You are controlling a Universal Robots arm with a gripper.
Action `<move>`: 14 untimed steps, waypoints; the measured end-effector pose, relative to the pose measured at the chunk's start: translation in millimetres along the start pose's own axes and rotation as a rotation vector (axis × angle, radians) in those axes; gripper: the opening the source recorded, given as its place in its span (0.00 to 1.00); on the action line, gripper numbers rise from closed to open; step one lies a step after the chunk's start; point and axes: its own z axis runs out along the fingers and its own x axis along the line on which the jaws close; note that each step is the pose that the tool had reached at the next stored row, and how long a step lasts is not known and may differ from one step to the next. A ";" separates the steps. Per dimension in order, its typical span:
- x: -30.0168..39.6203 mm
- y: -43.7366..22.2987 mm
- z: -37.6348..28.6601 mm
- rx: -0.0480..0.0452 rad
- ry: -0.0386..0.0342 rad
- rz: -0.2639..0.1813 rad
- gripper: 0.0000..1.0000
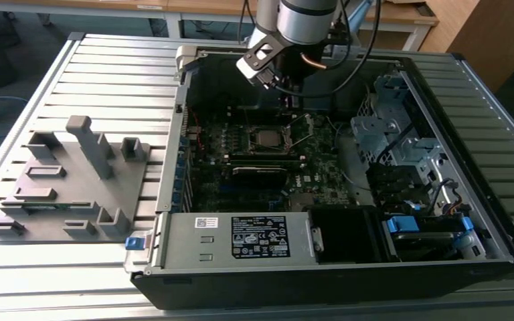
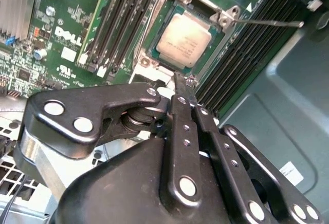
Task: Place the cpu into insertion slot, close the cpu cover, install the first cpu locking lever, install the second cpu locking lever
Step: 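Close the cpu cover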
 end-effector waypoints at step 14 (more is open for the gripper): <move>0.8 38.2 0.1 0.0021 0.0001 0.000 0.10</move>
